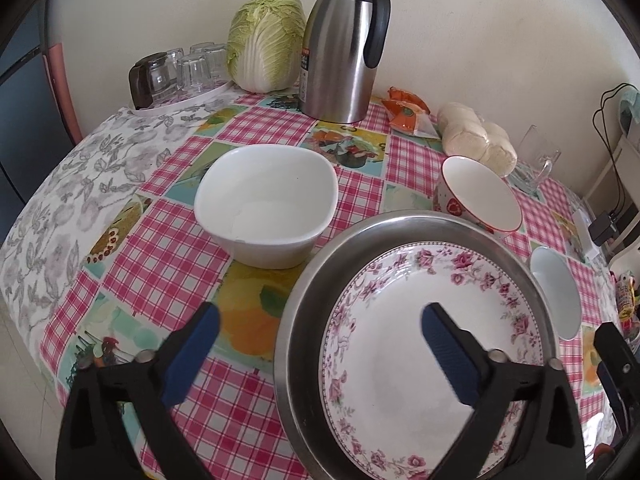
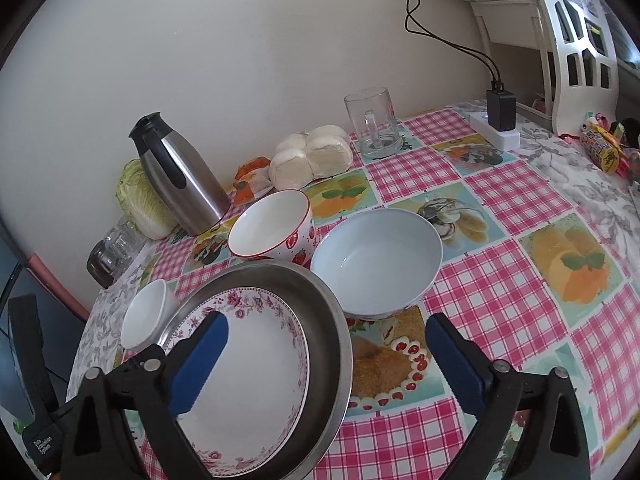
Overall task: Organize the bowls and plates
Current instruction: 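Move both grippers toward the red-rimmed white bowl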
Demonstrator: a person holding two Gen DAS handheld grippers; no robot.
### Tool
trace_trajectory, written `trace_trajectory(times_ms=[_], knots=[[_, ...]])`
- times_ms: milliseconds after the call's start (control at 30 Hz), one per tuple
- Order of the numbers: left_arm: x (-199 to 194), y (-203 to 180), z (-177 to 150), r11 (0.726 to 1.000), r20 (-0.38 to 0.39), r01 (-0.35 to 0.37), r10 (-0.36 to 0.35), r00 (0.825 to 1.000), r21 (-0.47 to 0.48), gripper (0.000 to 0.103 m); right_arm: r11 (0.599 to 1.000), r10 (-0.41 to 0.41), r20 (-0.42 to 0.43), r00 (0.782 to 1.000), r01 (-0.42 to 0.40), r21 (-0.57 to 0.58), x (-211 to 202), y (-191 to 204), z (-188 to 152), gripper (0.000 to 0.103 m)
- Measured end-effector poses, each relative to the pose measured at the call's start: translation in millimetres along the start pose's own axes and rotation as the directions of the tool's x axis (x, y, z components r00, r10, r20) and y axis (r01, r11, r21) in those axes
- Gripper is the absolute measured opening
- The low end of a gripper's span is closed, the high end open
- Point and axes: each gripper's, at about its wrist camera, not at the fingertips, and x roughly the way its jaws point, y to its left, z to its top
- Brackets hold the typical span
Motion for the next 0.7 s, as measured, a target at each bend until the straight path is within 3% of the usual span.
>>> trace_trajectory(times_ms=[333,533,700], knots=[[4.4,0.5,-2.1,0.999,-0.013,-0.037,0.038,0.999,0.008,0.103,1.0,-0.019,-0.015,1.0,0.019,-0.007,3.1,-2.2,0.5,0.103],[5.3,-3.4,2.4,1.0,-0.007,-0.019,0.019,1.0,0.011,0.103,0.999,-0.031,-0.014,0.999,0.03,-0.022,4.8,-2.2,-1.8,0.103],[-2.9,-9.7,12.3,0.999,0.073,0.013,-0.016,0.997,0.036,0.103,1.0,-0.029,0.039,0.999,0.029,-0.002,0.6,-5.0,-0.7,0.103]])
